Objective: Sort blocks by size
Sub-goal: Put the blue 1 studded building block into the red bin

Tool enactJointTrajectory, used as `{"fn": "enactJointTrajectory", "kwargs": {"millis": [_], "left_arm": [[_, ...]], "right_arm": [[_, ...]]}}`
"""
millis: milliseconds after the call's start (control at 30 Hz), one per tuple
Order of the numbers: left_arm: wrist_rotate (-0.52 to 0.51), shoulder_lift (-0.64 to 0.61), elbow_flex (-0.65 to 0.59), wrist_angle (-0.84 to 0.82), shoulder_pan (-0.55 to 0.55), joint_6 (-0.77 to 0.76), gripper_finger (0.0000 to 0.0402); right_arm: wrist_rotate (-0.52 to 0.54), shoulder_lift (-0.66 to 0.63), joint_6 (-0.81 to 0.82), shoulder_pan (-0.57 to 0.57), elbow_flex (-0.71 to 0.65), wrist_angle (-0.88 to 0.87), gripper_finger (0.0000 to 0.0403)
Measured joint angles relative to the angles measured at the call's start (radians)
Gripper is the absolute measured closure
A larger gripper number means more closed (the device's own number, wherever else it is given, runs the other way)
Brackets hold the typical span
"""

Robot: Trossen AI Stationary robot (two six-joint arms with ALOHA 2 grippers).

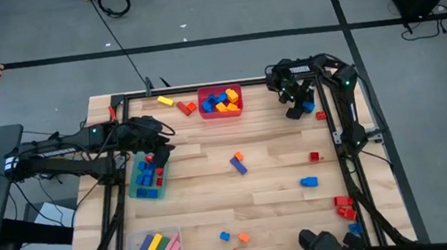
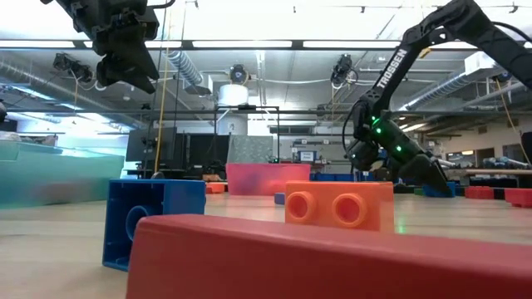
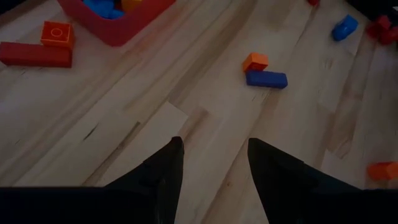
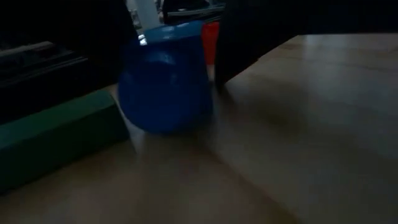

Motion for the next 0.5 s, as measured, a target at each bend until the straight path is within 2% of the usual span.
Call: {"fn": "enactJointTrajectory", "kwargs": {"millis": [167, 233, 333, 500], "left_arm": [[0.000, 0.000, 0.000, 0.002, 0.000, 0.001, 0.0214], [0.000, 0.000, 0.000, 0.008, 0.000, 0.001, 0.0214], [0.000, 0.000, 0.000, 0.028, 0.000, 0.001, 0.0214], [0.000, 0.000, 0.000, 0.029, 0.000, 0.005, 0.0214]], "right_arm": [[-0.073, -0.009, 0.031, -0.002, -0.006, -0.009, 0.0259], [-0.114, -0.036, 0.047, 0.001, -0.006, -0.007, 0.0259], [-0.121, -0.117, 0.090, 0.014, -0.006, -0.017, 0.0259], [-0.122, -0.345, 0.196, 0.062, -0.006, -0.034, 0.0259]]}}
